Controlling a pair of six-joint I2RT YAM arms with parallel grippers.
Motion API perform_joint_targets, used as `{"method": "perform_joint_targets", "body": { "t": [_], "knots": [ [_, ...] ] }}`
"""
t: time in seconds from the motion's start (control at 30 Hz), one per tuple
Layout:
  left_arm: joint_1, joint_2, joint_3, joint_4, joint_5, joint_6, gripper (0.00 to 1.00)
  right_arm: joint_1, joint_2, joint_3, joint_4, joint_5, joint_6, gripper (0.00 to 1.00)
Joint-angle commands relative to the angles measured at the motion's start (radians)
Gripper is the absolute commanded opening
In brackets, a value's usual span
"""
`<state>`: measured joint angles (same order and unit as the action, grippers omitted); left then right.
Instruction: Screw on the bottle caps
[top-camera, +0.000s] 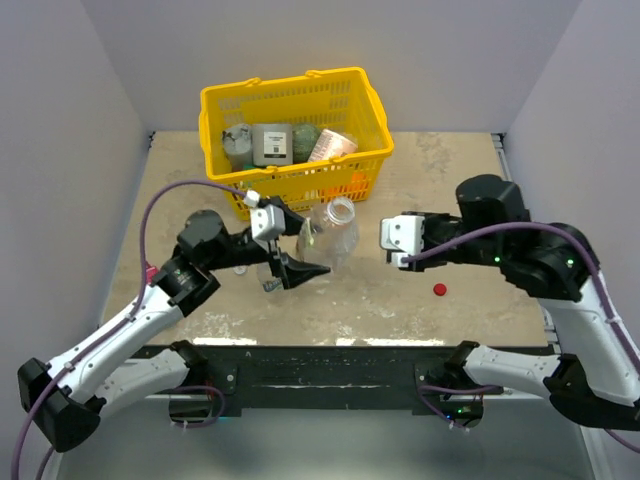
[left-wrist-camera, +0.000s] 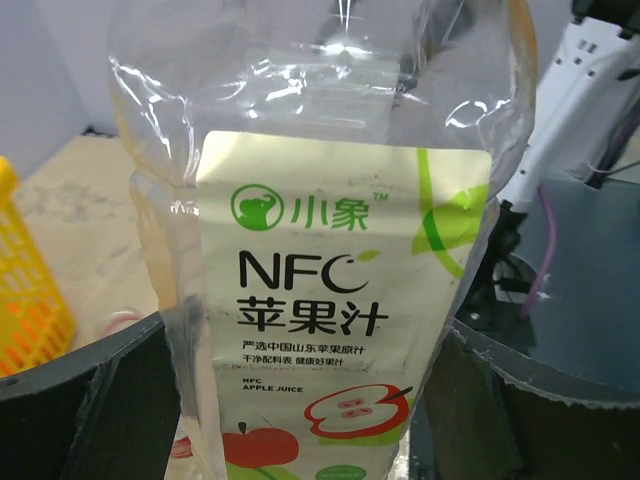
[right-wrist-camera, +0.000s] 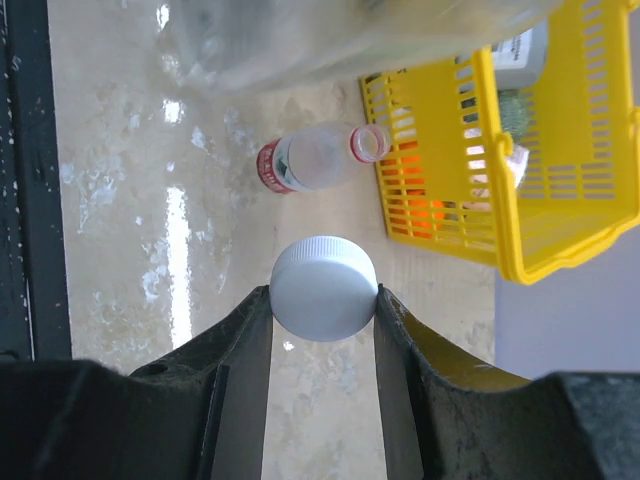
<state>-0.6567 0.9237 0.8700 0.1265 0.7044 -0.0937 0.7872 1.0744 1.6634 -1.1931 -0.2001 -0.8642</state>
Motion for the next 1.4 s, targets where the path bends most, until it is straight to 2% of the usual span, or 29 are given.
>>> {"method": "perform_joint_targets", "body": {
  "t": [0.0, 0.07, 0.2, 0.37, 0.63, 0.73, 0.87, 1.07, 1.37],
  "knots": [
    [-0.118, -0.003, -0.133, 0.163, -0.085, -0.006, 0.00, 0.003, 0.030, 0.200, -0.193, 0.031, 0.077, 0.15],
    [-0.161, -0.003, -0.201, 0.168, -0.106, 0.014, 0.00, 0.003, 0.038, 0.257, -0.226, 0.031, 0.065, 0.15],
    [-0.253, -0.008, -0.305, 0.193, -0.167, 0.077, 0.00, 0.003, -0.010, 0.219, -0.235, 0.001, 0.027, 0.15],
    [-0.279, 0.014, -0.402, 0.245, -0.213, 0.137, 0.00, 0.004, -0.030, 0.078, -0.234, -0.163, -0.125, 0.15],
    [-0.279, 0.021, -0.417, 0.234, -0.246, 0.193, 0.00, 0.004, 0.047, -0.040, -0.232, -0.344, -0.314, 0.17],
    [-0.279, 0.023, -0.420, 0.246, -0.243, 0.215, 0.00, 0.004, 0.070, -0.062, -0.232, -0.361, -0.390, 0.18],
    [-0.281, 0.029, -0.425, 0.262, -0.247, 0.232, 0.00, 0.004, 0.090, -0.065, -0.232, -0.383, -0.414, 0.18],
    [-0.281, 0.033, -0.430, 0.277, -0.244, 0.239, 0.00, 0.009, 0.101, -0.065, -0.232, -0.400, -0.420, 0.19],
    [-0.279, 0.038, -0.431, 0.289, -0.261, 0.261, 0.00, 0.079, 0.144, -0.053, -0.232, -0.338, -0.404, 0.21]
  ]
}}
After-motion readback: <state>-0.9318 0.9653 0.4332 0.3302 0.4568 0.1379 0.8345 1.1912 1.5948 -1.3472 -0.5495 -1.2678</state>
